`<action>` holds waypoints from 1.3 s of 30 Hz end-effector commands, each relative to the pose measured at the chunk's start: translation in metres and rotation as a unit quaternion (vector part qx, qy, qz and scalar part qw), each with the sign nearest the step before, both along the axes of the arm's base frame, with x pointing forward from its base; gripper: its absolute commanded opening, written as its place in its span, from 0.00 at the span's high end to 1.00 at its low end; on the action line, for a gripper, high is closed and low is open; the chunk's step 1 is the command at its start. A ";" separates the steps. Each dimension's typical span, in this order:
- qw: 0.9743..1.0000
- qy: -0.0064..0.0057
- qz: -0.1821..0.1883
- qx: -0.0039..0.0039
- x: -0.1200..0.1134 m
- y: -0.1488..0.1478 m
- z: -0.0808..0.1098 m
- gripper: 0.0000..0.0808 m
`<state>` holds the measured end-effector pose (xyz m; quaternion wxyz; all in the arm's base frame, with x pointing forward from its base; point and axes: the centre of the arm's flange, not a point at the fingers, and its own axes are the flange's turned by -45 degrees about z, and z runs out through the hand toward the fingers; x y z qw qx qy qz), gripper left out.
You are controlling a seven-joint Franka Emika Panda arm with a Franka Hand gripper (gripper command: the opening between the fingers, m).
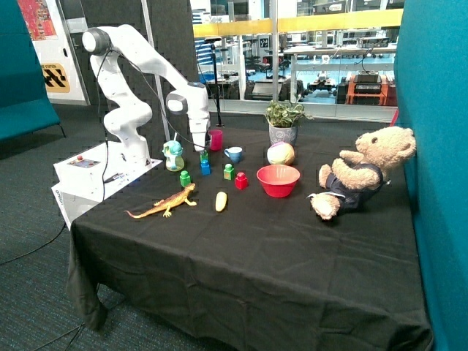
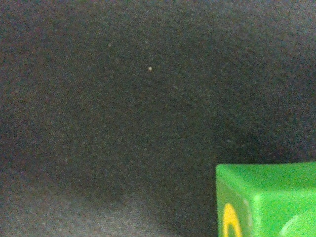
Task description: Stack green blocks
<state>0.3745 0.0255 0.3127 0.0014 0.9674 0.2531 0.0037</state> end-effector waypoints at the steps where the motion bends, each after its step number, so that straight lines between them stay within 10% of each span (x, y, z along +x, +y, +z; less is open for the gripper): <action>1: 1.000 0.004 -0.004 0.000 0.006 -0.005 0.013 1.00; 39: 1.000 0.004 -0.018 0.001 0.034 -0.027 0.073 1.00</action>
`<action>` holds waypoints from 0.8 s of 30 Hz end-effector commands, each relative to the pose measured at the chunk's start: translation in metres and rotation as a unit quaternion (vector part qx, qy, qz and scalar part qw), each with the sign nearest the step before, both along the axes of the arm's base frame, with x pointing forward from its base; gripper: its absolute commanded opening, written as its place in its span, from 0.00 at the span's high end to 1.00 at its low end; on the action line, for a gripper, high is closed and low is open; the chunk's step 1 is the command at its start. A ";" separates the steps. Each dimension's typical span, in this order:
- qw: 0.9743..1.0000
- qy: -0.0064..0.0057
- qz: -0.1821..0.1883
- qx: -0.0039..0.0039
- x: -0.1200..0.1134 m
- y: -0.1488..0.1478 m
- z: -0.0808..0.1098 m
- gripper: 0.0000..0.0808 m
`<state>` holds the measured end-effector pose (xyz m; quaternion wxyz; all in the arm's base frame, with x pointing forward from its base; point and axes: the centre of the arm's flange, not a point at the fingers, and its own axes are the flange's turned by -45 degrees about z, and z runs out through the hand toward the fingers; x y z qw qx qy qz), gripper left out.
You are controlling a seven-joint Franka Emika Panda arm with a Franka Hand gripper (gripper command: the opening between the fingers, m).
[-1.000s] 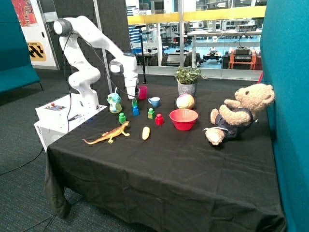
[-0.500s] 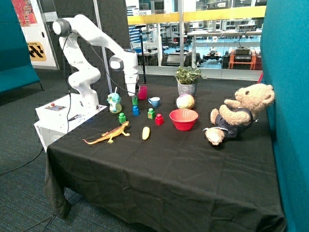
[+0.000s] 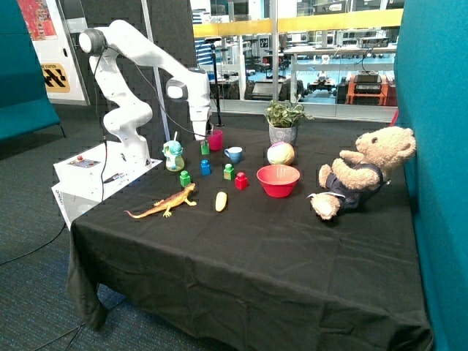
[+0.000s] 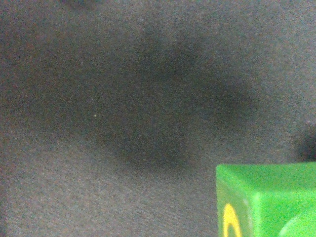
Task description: Stack green blocks
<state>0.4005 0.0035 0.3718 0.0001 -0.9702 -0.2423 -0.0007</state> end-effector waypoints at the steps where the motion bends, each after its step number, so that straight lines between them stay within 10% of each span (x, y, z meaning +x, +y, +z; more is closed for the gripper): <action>1: 1.000 0.001 -0.009 0.000 0.010 -0.007 0.016 1.00; 24: 1.000 0.001 -0.023 0.000 0.040 -0.019 0.043 1.00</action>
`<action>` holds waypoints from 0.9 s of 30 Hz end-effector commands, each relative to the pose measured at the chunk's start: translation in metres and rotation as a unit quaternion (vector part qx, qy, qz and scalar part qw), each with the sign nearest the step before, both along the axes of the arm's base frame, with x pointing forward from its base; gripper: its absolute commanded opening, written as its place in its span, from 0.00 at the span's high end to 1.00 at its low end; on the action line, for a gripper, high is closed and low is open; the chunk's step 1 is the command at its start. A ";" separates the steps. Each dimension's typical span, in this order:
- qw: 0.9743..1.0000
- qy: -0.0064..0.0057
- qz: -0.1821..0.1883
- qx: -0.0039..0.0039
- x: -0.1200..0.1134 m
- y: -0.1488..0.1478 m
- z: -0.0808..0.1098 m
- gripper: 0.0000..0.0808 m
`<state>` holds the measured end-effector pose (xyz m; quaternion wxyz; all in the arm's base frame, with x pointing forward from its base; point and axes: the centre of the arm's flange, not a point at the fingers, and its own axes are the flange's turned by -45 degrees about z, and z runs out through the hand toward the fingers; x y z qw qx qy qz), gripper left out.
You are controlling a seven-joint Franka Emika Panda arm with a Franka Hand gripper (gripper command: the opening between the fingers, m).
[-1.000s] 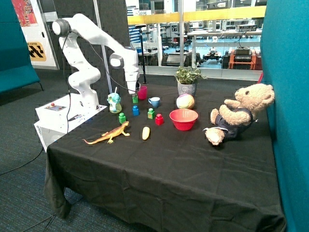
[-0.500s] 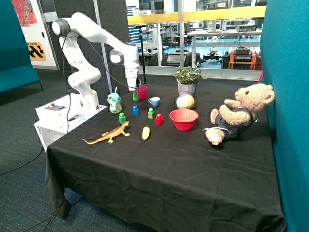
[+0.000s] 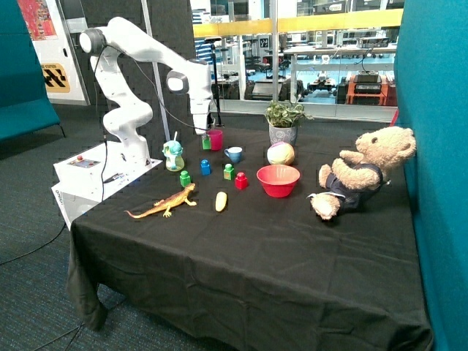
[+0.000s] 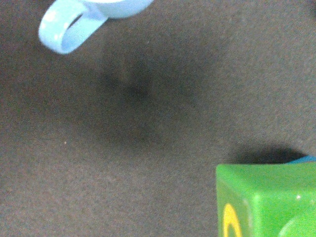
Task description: Stack green blocks
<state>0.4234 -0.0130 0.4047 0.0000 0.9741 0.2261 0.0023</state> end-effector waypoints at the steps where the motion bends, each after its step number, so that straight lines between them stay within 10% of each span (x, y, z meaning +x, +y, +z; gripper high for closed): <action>1: 1.000 0.002 -0.008 0.000 0.019 -0.002 0.011 1.00; 27: 1.000 0.002 -0.028 0.000 0.055 -0.014 0.013 1.00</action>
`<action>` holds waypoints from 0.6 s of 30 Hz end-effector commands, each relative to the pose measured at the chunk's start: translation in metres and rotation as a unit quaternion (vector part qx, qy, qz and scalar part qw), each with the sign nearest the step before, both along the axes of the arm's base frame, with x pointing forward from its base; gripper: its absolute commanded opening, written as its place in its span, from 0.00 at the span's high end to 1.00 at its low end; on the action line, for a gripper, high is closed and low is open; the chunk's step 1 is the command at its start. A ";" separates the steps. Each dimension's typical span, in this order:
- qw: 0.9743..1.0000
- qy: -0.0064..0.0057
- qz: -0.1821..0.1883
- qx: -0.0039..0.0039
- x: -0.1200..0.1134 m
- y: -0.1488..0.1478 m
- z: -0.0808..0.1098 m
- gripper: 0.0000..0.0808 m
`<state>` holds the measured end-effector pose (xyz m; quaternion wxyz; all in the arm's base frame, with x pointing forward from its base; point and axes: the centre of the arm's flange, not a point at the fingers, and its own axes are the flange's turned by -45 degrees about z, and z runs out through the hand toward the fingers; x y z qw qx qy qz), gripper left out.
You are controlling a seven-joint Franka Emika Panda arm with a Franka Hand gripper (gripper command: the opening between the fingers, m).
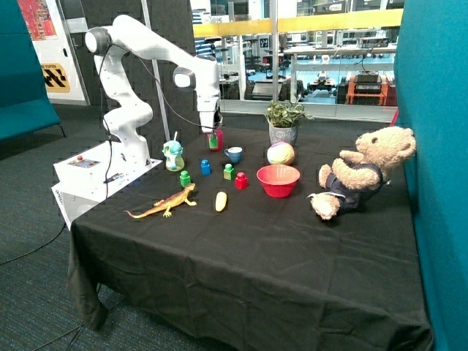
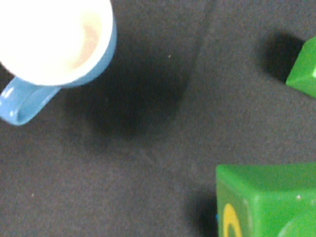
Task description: Stack green blocks
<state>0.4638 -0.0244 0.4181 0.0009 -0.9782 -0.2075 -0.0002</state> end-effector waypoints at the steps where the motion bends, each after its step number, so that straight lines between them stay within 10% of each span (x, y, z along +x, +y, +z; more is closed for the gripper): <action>1: 1.000 0.000 -0.010 -0.001 0.017 -0.003 -0.001 1.00; 18: 1.000 0.000 -0.023 -0.001 0.051 -0.012 -0.005 1.00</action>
